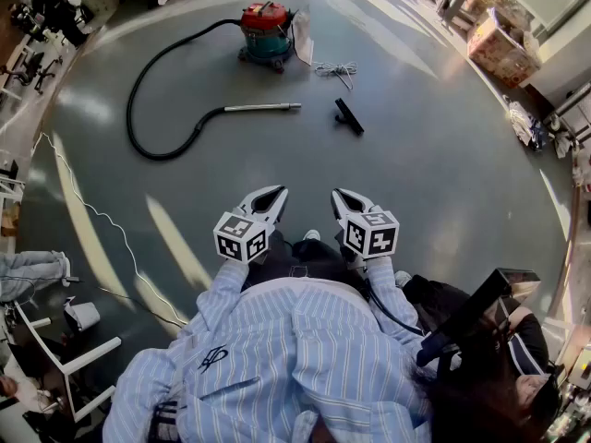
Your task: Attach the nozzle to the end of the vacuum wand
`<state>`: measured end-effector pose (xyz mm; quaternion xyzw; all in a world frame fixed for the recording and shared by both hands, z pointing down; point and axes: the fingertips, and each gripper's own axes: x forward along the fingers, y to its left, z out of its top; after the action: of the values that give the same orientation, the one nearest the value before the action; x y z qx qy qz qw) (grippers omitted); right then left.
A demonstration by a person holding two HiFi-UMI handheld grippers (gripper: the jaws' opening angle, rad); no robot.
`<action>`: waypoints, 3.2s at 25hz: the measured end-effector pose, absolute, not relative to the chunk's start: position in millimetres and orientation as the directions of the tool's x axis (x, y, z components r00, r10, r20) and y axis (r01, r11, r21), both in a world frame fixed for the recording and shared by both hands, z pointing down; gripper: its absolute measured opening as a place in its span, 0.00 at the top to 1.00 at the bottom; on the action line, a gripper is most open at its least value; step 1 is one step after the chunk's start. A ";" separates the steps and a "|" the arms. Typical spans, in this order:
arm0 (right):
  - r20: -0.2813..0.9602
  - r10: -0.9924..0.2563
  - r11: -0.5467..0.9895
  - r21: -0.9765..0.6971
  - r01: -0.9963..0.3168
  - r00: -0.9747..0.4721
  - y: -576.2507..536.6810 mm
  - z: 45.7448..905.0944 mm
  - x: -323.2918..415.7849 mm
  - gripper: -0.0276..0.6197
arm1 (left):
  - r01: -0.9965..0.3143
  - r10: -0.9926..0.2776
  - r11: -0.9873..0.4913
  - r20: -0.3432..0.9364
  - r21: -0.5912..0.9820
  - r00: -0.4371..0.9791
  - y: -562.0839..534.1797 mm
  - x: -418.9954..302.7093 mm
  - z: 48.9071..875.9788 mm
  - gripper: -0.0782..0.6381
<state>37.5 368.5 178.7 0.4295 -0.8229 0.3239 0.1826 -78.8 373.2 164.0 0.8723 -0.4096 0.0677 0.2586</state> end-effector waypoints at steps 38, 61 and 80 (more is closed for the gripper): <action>0.581 -0.604 0.281 -0.485 -0.828 -0.546 342.0 216.0 73.6 0.95 | -0.776 -0.673 -0.517 0.388 0.362 0.630 327.1 -76.7 167.8 0.87; 0.653 -0.653 0.014 -0.495 -0.869 -0.383 97.8 242.4 116.3 0.95 | -0.683 -0.506 -0.637 0.474 0.358 0.721 46.7 -73.7 229.4 0.87; 0.704 -0.532 0.055 -0.527 -0.848 -0.471 -33.8 291.1 171.4 0.95 | -0.831 -0.574 -0.413 0.602 0.373 0.555 -57.3 -68.3 263.2 0.87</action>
<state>171.4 -33.8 291.1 0.4875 -0.7077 0.4846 0.1634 -68.3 -57.3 263.2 0.8177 -0.4294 0.1948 0.3302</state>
